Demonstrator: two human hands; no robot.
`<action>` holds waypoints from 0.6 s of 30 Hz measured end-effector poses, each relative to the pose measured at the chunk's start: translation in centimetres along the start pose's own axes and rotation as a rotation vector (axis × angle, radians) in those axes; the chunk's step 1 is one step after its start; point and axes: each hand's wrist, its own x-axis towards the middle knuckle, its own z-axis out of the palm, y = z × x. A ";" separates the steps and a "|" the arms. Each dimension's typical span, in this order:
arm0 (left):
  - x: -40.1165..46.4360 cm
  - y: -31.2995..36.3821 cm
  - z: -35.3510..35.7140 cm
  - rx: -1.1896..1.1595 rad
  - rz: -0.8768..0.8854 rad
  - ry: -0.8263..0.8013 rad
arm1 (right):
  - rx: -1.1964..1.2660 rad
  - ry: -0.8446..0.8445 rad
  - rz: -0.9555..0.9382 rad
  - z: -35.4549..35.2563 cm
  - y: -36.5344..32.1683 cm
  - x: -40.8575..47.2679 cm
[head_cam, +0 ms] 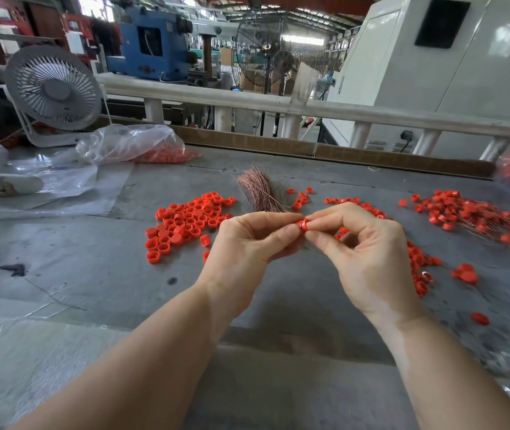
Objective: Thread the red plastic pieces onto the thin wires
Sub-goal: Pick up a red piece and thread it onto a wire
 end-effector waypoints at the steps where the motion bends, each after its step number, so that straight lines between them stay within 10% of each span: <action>1: 0.0 0.0 0.0 0.008 0.004 0.004 | -0.003 -0.003 0.001 0.0 0.0 0.0; 18: -0.1 0.2 0.3 0.078 0.055 0.036 | -0.034 0.022 -0.043 0.2 0.0 -0.1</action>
